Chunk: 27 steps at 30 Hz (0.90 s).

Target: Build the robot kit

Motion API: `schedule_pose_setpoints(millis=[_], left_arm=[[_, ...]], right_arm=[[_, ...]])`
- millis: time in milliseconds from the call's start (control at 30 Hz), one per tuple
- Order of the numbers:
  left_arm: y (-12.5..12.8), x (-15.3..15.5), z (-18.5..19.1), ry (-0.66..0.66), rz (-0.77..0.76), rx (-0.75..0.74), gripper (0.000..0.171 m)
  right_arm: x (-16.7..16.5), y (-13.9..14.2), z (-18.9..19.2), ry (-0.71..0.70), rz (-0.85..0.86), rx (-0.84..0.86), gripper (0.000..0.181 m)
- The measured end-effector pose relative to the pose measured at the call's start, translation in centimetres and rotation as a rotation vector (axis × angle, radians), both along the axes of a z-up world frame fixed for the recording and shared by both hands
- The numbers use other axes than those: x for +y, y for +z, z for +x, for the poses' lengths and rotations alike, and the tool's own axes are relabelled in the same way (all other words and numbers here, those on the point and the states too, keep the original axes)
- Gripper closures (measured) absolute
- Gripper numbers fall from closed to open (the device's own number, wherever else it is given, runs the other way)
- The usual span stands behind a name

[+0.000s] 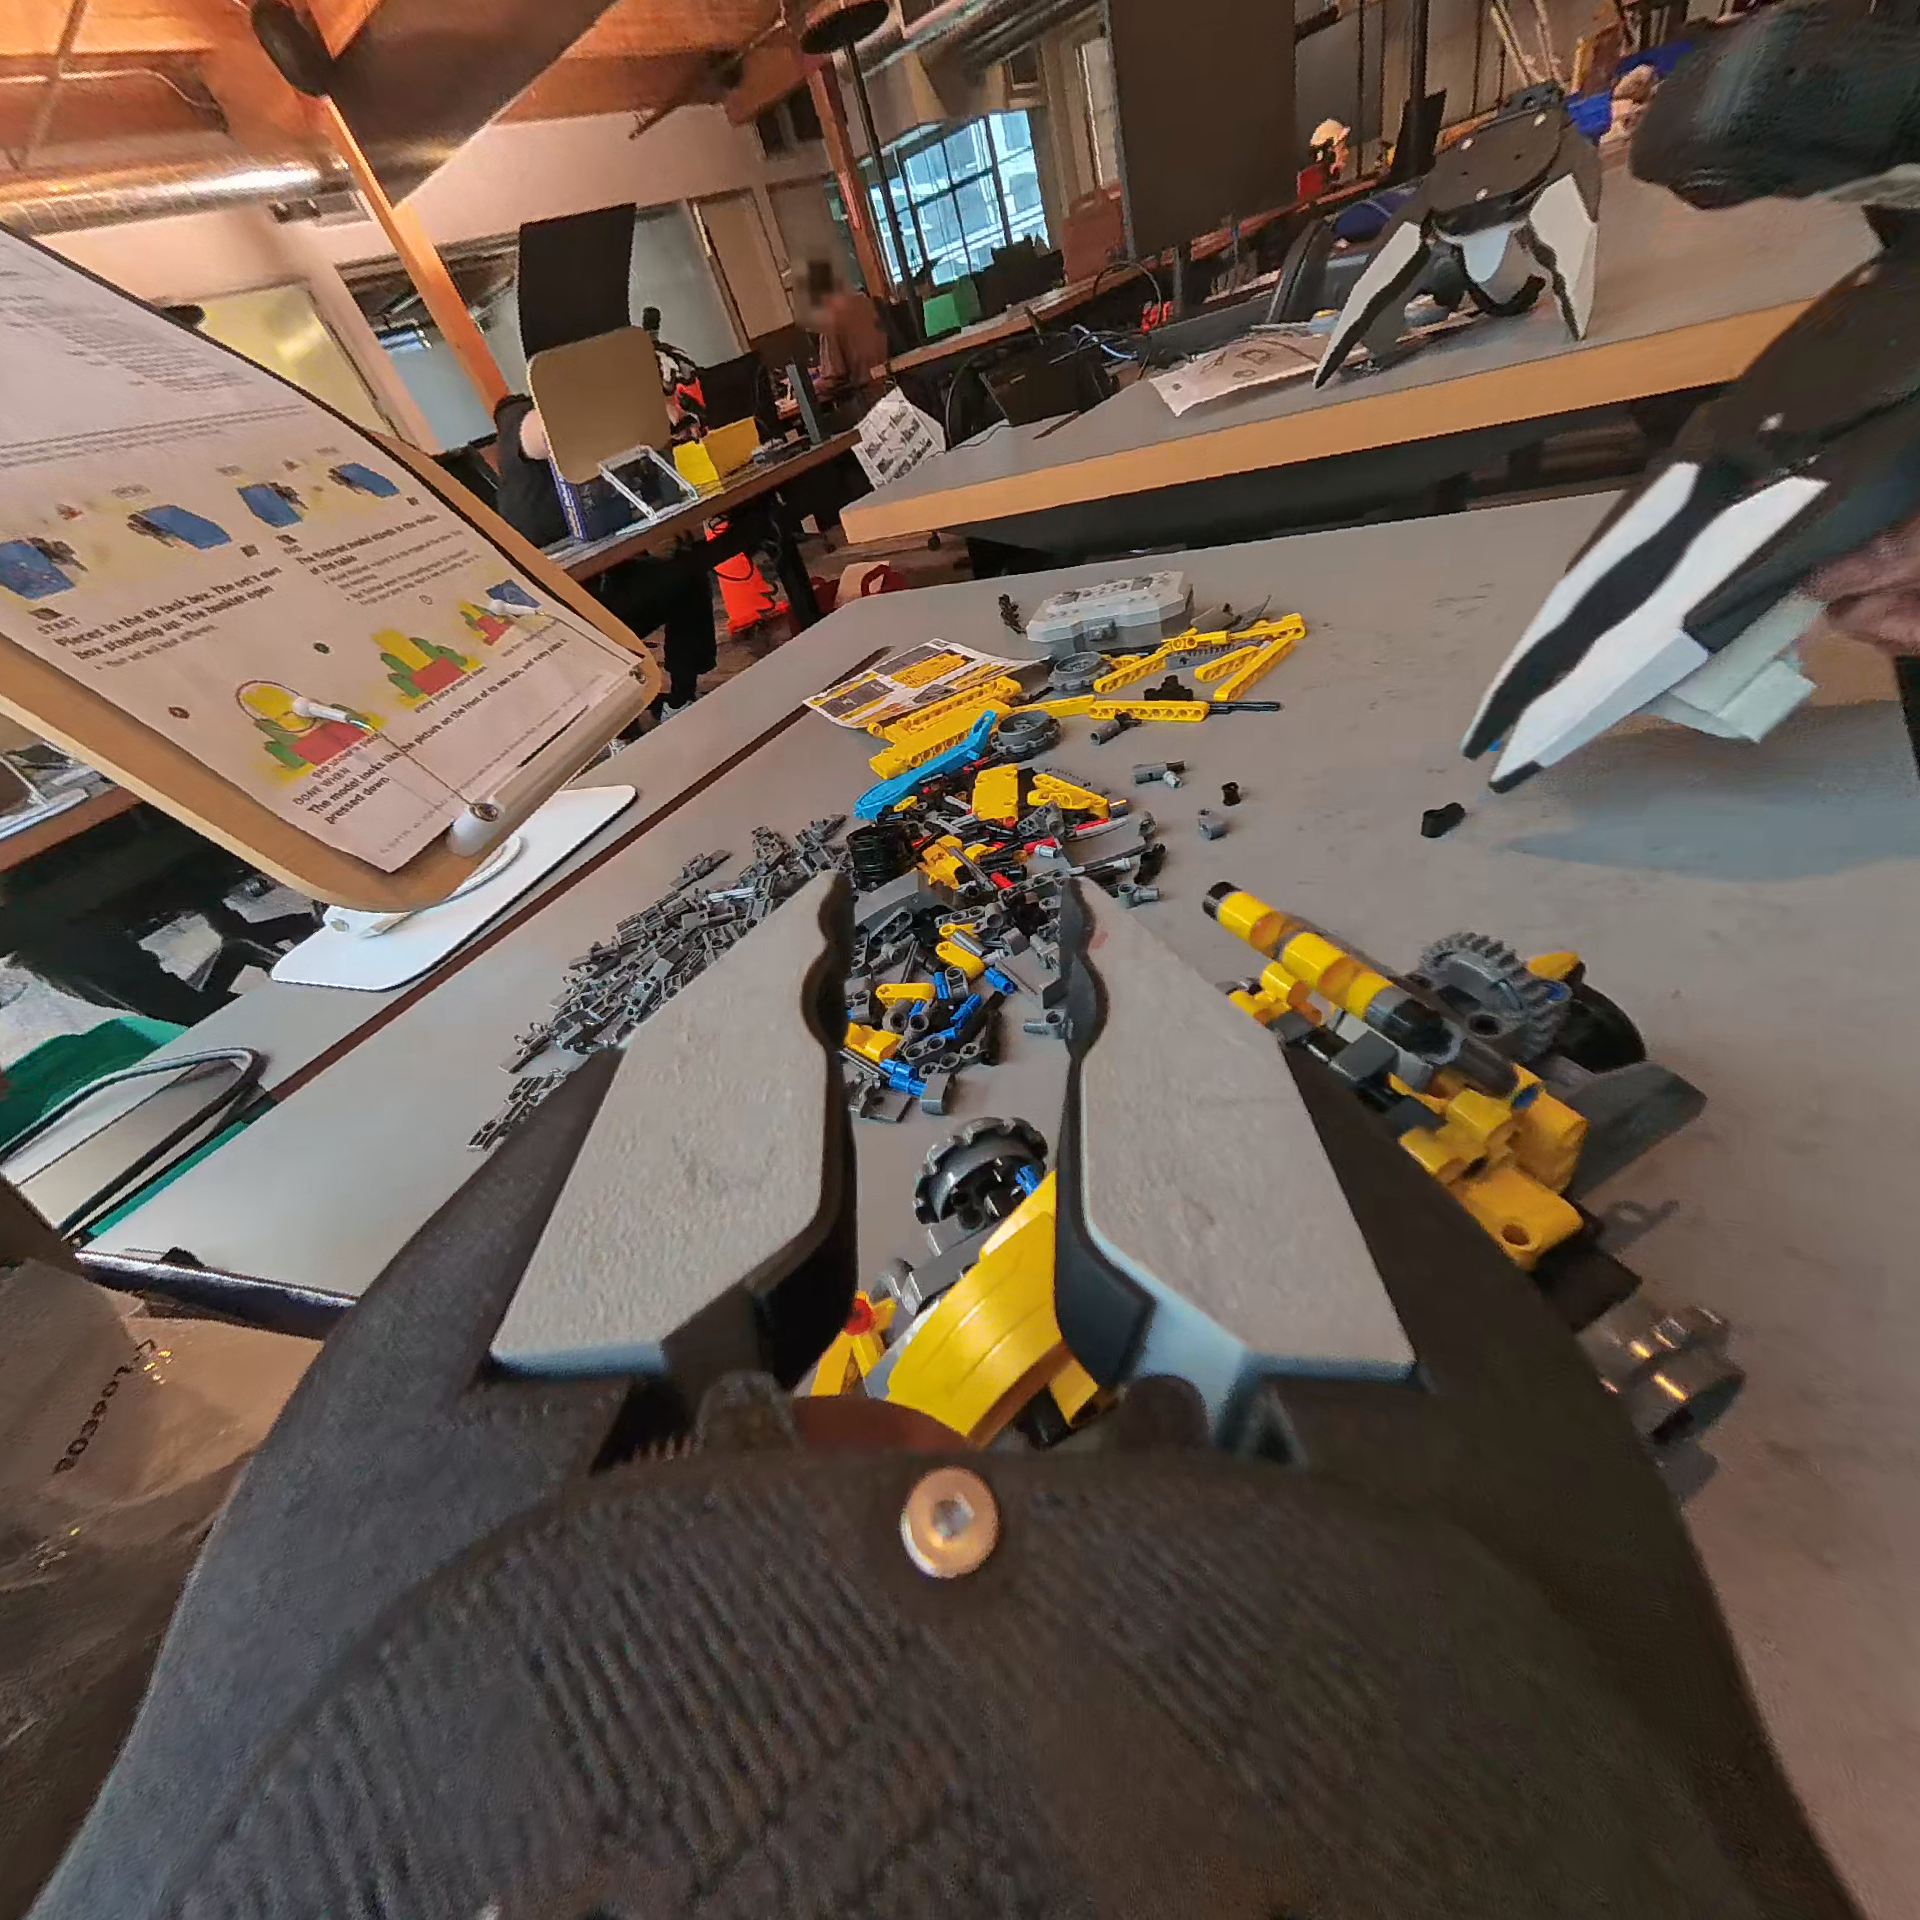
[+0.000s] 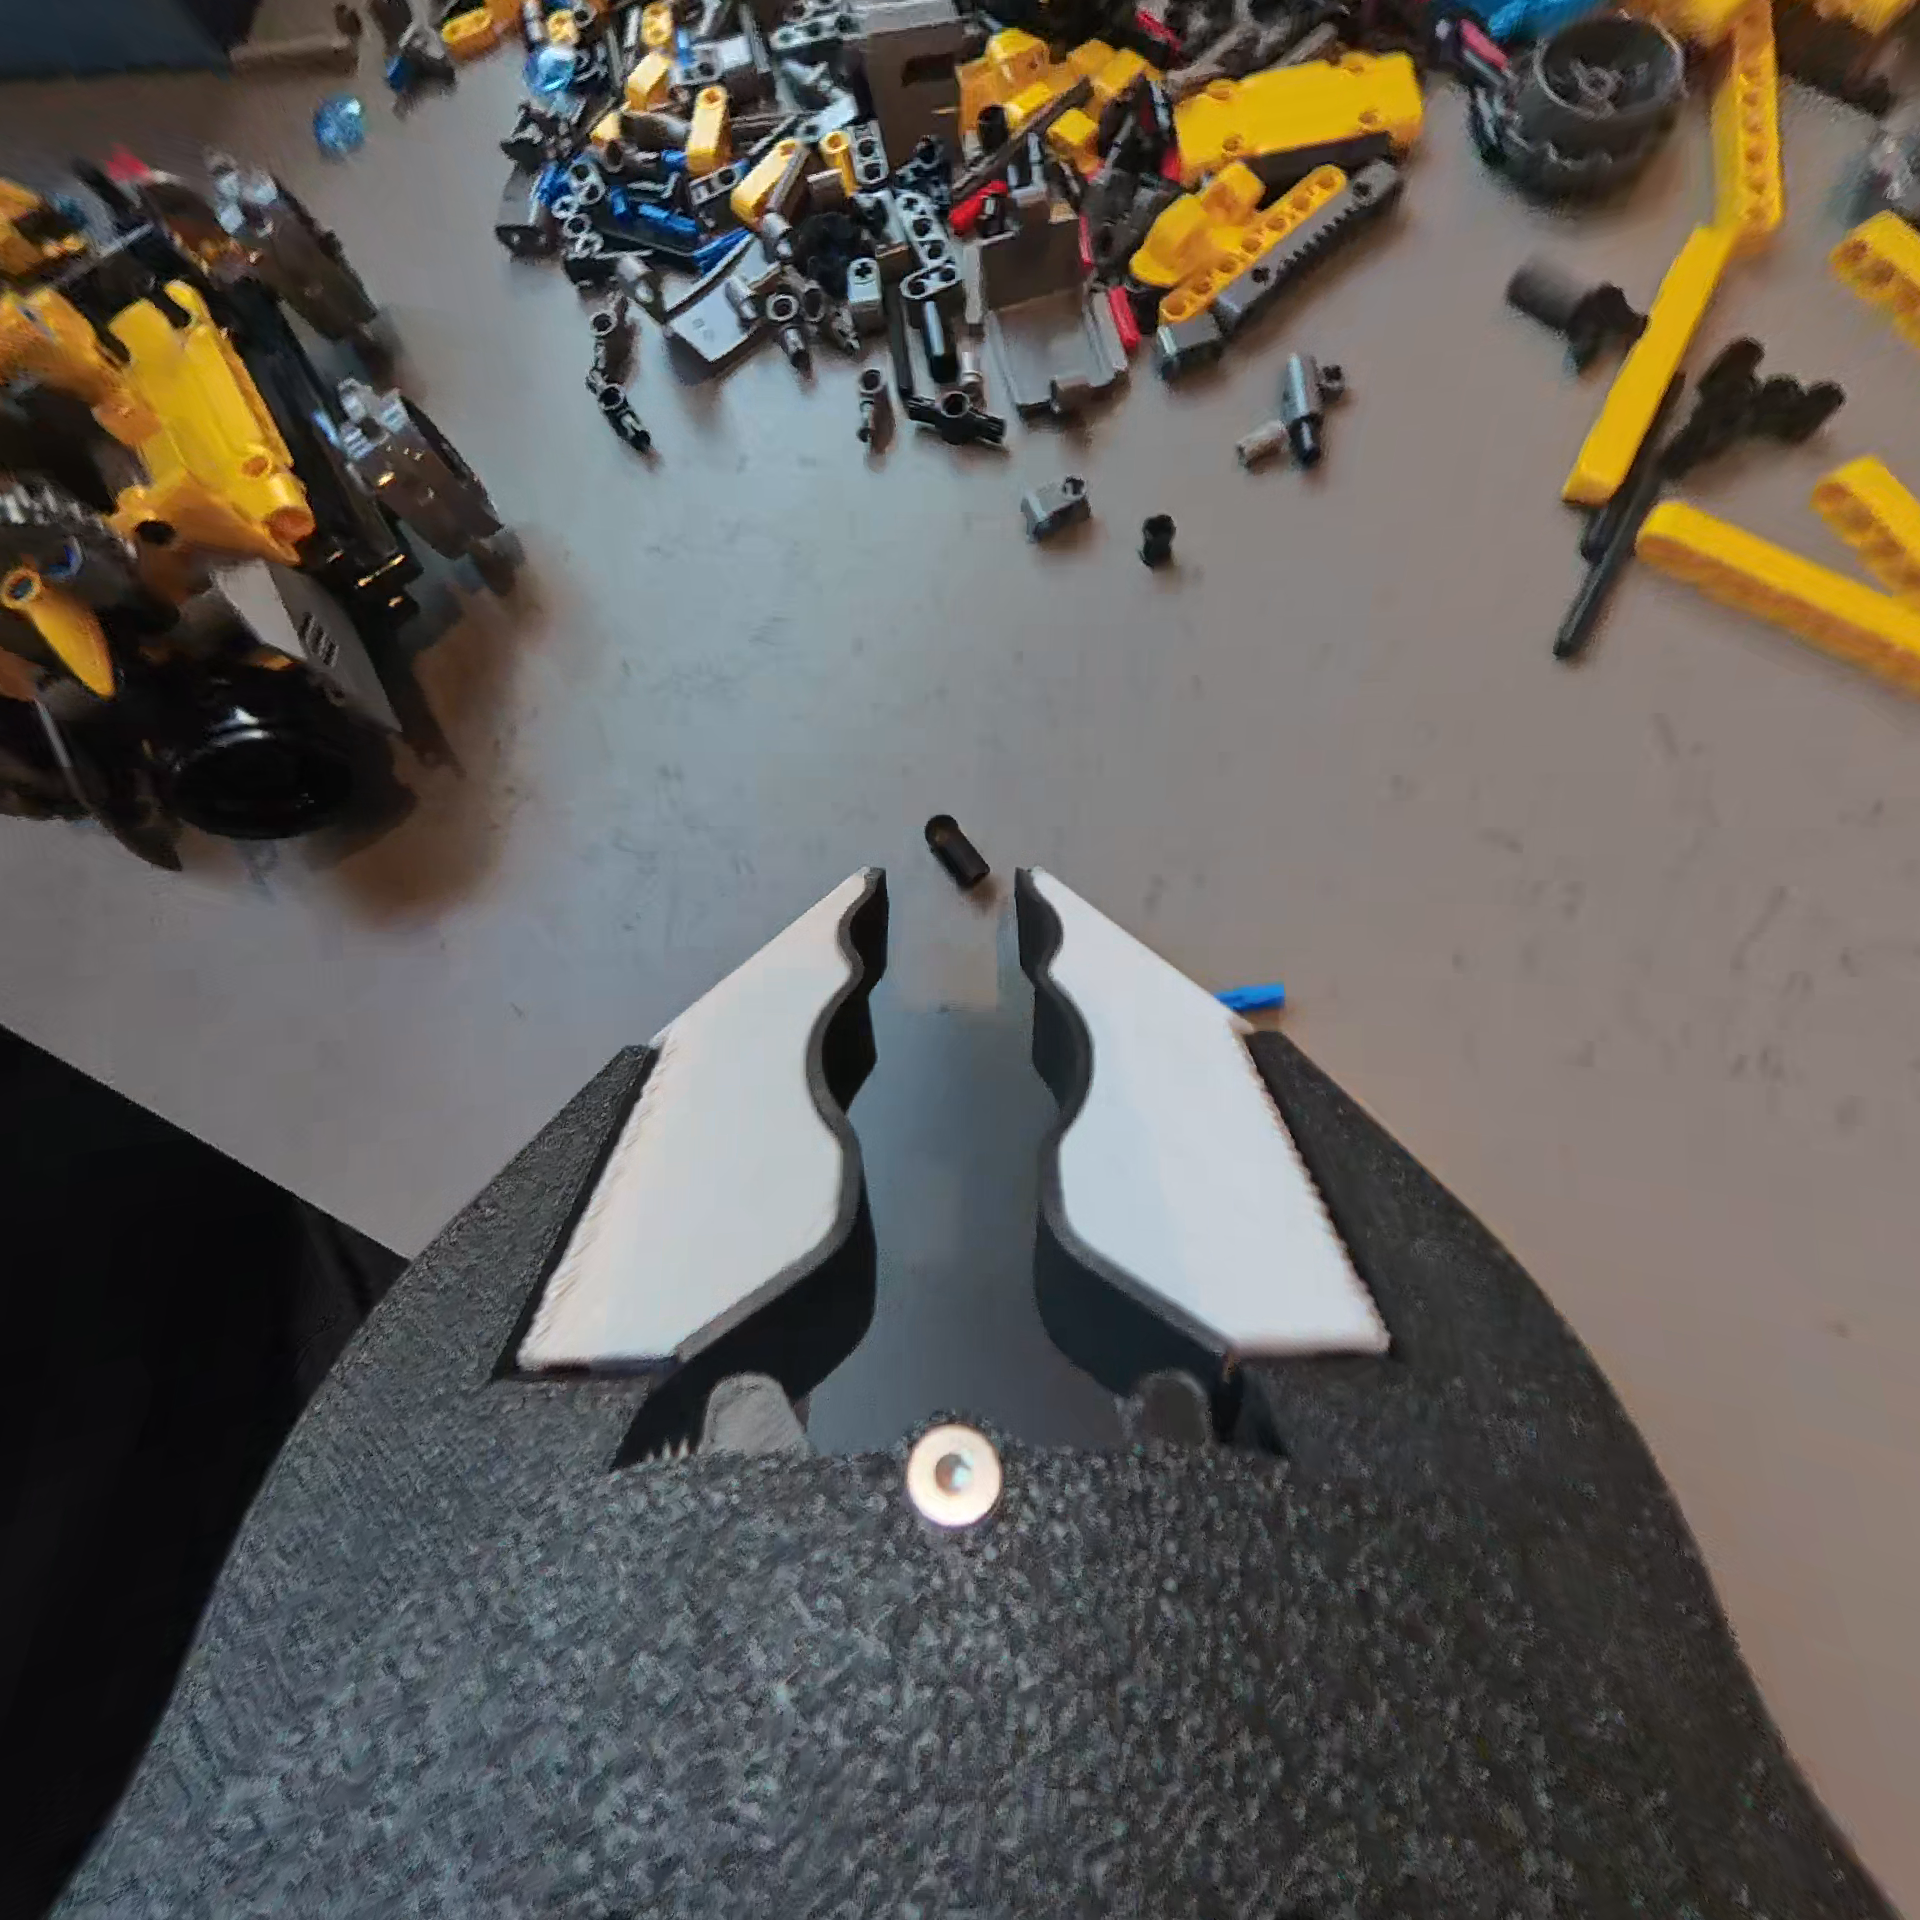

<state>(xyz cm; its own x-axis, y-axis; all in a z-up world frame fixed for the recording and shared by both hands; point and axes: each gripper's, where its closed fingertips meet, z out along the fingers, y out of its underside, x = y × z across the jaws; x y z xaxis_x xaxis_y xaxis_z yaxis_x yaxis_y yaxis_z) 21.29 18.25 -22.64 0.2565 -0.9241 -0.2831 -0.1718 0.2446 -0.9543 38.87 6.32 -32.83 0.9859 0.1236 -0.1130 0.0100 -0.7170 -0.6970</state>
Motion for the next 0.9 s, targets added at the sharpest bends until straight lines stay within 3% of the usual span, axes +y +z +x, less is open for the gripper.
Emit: schedule_pose_setpoints(millis=[133, 267, 467, 900], left_arm=[[-0.3, 0.5, -0.1, 0.013, 0.005, 0.011, 0.136], [-0.4, 0.9, -0.2, 0.017, -0.015, 0.010, 0.137], [-0.8, 1.3, -0.3, 0.026, -0.025, 0.027, 0.137], [-0.5, 0.9, -0.2, 0.013, -0.024, 0.019, 0.138]], right_arm=[[0.9, -0.6, -0.2, 0.162, -0.047, -0.154, 0.167], [1.1, -1.8, 0.1, 0.182, -0.127, -0.168, 0.176], [-0.7, -1.5, -0.1, 0.155, -0.196, -0.080, 0.176], [-2.3, -0.7, 6.7, -0.055, -0.187, -0.185, 0.176]])
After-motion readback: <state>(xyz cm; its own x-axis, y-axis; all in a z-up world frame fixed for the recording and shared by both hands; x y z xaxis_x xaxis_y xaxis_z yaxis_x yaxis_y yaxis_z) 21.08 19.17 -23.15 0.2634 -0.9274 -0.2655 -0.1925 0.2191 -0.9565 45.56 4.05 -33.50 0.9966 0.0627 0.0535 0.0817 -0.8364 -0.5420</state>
